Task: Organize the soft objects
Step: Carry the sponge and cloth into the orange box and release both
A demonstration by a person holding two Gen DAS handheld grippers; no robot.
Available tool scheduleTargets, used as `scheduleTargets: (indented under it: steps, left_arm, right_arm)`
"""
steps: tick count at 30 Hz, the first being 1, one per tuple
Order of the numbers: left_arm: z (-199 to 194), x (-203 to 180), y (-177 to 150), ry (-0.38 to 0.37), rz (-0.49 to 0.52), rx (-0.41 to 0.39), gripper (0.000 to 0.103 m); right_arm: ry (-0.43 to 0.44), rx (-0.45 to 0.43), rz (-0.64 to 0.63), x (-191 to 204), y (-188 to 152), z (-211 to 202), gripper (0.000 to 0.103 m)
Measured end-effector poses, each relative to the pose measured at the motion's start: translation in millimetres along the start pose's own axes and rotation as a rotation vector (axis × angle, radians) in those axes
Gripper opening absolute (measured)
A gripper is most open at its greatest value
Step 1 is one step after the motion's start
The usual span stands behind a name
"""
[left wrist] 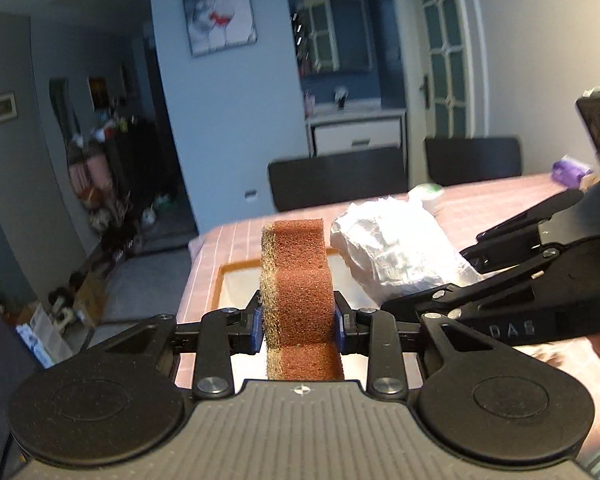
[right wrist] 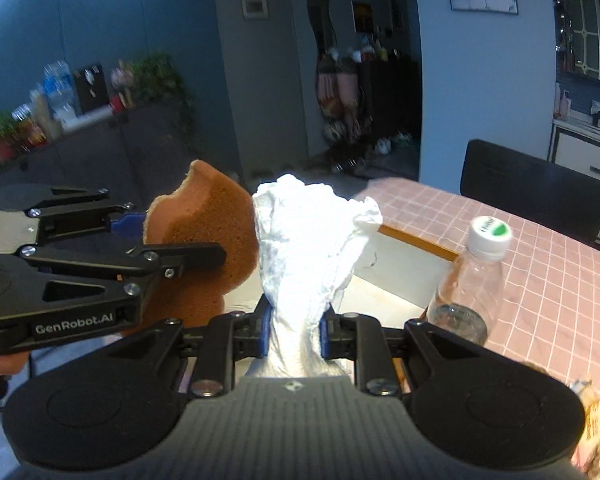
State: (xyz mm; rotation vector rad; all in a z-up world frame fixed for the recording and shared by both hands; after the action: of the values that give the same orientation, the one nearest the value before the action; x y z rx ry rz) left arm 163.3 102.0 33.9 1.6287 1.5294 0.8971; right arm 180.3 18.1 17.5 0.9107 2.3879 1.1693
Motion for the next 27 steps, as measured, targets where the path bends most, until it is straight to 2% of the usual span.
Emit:
scheduleTargets:
  steps: [6, 13, 20, 27]
  left_arm:
    - [66.2, 28.5, -6.4, 0.008, -0.019, 0.134, 0.036]
    - [109.2, 53.0, -27.0, 0.015, -0.035, 0.277, 0.036]
    - [122.8, 54.9, -42.9, 0.02, -0.029, 0.34, 0.035]
    - [135.0, 56.8, -43.7, 0.033, -0.032, 0.351, 0.038]
  right_arm:
    - [-0.024, 0.175, -0.061, -5.0, -0.2, 81.6, 0.021]
    - [-0.043, 0.331, -0.081, -13.1, -13.2, 145.3, 0.022]
    - [-0.047, 0.423, -0.143, -8.7, -22.9, 174.1, 0.024]
    - [-0.057, 0.434, -0.184, -9.3, -24.1, 177.1, 0.038]
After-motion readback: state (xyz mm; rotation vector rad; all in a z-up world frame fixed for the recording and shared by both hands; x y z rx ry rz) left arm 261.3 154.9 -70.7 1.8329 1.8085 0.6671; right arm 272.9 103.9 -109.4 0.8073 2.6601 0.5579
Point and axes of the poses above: each gripper's, at about its wrist camera, not at the fingertips, and z roughly the way its jaws point, x to its left, y to its top, the point moved 6 cm from there along z, roughly the way its jaws point, and after that the axes turned 9 degrees about -z, right-handed, at the moved point
